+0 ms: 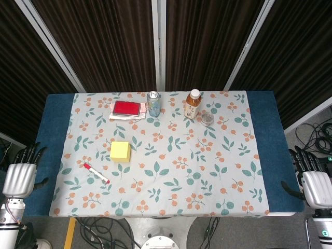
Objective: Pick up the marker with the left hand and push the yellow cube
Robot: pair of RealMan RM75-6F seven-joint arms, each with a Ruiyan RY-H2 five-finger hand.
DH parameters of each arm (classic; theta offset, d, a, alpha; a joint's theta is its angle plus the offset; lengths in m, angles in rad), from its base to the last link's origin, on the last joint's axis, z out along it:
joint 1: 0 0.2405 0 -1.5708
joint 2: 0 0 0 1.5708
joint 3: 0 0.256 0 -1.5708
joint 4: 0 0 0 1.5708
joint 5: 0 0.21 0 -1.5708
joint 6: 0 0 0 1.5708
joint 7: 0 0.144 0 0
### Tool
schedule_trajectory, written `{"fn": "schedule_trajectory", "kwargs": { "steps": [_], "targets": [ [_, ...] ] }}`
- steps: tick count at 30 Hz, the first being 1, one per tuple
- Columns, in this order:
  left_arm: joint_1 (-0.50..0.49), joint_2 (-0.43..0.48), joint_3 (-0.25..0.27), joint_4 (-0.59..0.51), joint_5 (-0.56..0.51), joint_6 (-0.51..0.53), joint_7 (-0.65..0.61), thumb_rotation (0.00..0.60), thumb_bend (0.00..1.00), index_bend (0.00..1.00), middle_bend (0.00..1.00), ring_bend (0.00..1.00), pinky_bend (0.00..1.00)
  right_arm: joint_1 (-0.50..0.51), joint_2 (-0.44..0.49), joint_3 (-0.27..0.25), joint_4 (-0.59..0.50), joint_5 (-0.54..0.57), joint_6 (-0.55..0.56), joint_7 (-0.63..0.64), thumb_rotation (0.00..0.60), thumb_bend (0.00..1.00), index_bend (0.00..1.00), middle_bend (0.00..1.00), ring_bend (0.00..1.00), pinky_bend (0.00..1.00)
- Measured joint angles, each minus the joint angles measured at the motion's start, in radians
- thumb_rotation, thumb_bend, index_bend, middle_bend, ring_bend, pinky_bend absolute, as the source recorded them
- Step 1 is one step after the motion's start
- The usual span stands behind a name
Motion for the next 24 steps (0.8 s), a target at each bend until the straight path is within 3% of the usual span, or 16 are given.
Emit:
{"fn": "schedule_trajectory", "kwargs": {
  "steps": [9,14,24],
  "targets": [
    [-0.002,0.000,0.003,0.004,0.013,-0.001,-0.014,0.600,0.18,0.20,0.18,0.09,0.16,0.000,0.003,0.002,-0.002,-0.001,0.006,0.002,0.600,0.15,0.00,0.00,0.00,0.00],
    [-0.019,-0.003,0.000,0.011,0.050,0.000,-0.039,0.600,0.18,0.25,0.23,0.11,0.16,-0.004,0.002,0.001,0.007,-0.005,0.014,0.010,0.600,0.15,0.00,0.00,0.00,0.00],
    [-0.158,-0.024,0.004,0.086,0.189,-0.110,-0.151,0.600,0.19,0.35,0.35,0.19,0.24,-0.009,0.005,-0.001,0.016,-0.016,0.029,0.024,0.600,0.15,0.00,0.00,0.00,0.00]
  ]
}}
